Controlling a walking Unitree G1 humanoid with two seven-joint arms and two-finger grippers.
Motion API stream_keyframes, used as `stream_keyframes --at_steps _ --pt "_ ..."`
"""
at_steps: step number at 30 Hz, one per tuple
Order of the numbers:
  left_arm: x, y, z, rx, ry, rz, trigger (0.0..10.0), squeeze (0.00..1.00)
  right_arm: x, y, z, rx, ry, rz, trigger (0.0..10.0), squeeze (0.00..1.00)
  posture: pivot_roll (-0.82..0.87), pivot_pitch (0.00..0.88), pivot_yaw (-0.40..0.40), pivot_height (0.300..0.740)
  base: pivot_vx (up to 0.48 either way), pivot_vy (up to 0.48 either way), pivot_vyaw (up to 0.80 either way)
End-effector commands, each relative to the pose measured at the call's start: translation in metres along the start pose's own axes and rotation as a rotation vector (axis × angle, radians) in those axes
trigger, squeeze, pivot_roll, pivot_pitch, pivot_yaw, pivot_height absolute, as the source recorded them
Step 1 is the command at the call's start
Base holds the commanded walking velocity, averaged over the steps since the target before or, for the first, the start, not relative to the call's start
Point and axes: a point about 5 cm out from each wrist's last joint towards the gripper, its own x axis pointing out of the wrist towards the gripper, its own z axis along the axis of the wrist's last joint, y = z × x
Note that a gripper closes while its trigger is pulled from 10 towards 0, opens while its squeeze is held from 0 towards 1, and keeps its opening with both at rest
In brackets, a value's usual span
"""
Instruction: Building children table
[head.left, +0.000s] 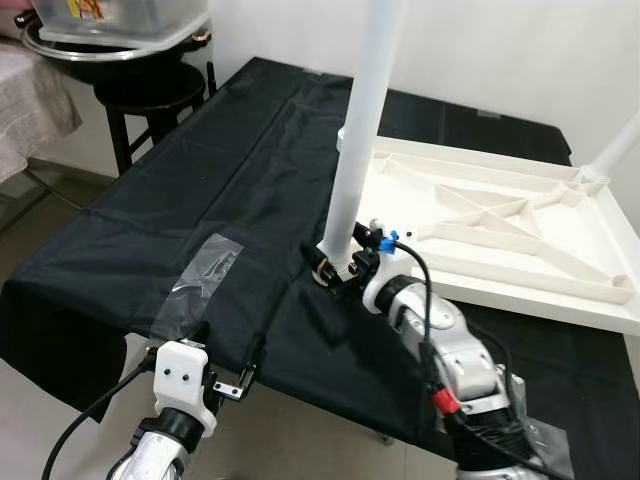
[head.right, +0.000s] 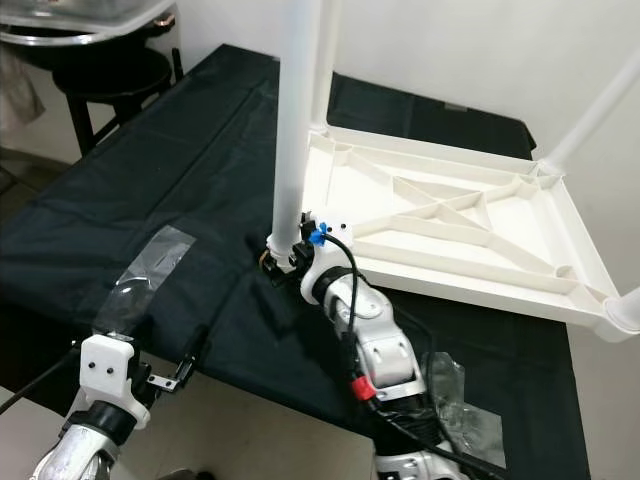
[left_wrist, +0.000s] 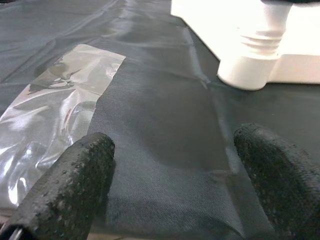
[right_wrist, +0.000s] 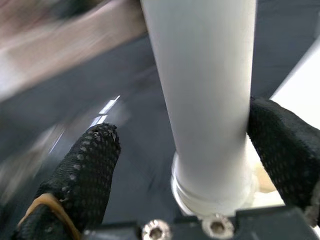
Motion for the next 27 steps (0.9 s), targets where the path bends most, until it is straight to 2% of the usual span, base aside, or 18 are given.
stream_keyframes --at_steps 1,3,4,5,6,8,12,16,17,19,21,27 --pt "-0.002 -0.003 0.000 -0.006 0.001 -0.009 10.0 0.00 0.005 0.010 0.006 -0.008 -0.036 0.158 10.0 1.00 0.05 0.166 -0.109 0.740 0.000 0.000 0.00" --pt "-0.004 -0.004 0.002 -0.007 -0.002 -0.010 10.0 0.00 0.005 -0.010 0.012 -0.068 -0.027 0.150 10.0 1.00 0.06 0.178 -0.110 0.740 0.000 0.000 0.00" --pt "-0.004 -0.004 0.002 -0.007 -0.002 -0.010 10.0 0.00 0.005 -0.010 0.012 -0.068 -0.027 0.150 10.0 1.00 0.06 0.178 -0.110 0.740 0.000 0.000 0.00" --pt "-0.005 -0.004 0.003 -0.007 -0.001 -0.009 10.0 0.00 0.007 -0.024 0.021 -0.097 -0.030 0.158 10.0 1.00 0.07 0.182 -0.111 0.740 0.000 0.000 0.00" --pt "-0.006 -0.005 0.003 -0.007 0.000 -0.008 10.0 0.00 0.011 -0.033 0.030 -0.123 -0.036 0.175 10.0 0.00 0.08 0.189 -0.114 0.740 0.000 0.000 0.00" --pt "-0.006 -0.005 0.003 -0.007 0.000 -0.008 10.0 0.00 0.011 -0.033 0.030 -0.123 -0.036 0.175 10.0 0.00 0.08 0.189 -0.114 0.740 0.000 0.000 0.00" --pt "-0.008 -0.007 0.004 -0.005 0.003 -0.004 10.0 0.00 0.022 -0.048 0.052 -0.193 -0.060 0.229 10.0 0.00 0.10 0.195 -0.122 0.740 0.000 0.000 0.00" --pt "-0.009 -0.008 0.005 -0.005 0.004 -0.002 10.0 0.00 0.026 -0.050 0.060 -0.218 -0.070 0.272 10.0 0.00 0.10 0.196 -0.126 0.740 0.000 0.000 0.00" --pt "-0.009 -0.009 0.005 -0.005 0.004 -0.002 10.0 0.00 0.027 -0.050 0.063 -0.221 -0.075 0.294 0.0 0.00 0.11 0.196 -0.128 0.740 0.000 0.000 0.00" --pt "-0.009 -0.009 0.005 -0.005 0.004 -0.001 10.0 0.00 0.028 -0.051 0.065 -0.222 -0.079 0.309 0.0 0.00 0.11 0.196 -0.128 0.740 0.000 0.000 0.00" --pt "-0.010 -0.009 0.005 -0.005 0.006 0.000 10.0 0.00 0.027 -0.054 0.068 -0.230 -0.075 0.387 0.0 0.00 0.11 0.191 -0.131 0.740 0.000 0.000 0.00" --pt "-0.009 -0.008 0.004 -0.006 0.006 0.002 10.0 0.00 0.023 -0.060 0.070 -0.233 -0.073 0.403 0.0 0.00 0.11 0.186 -0.130 0.740 0.000 0.000 0.00"
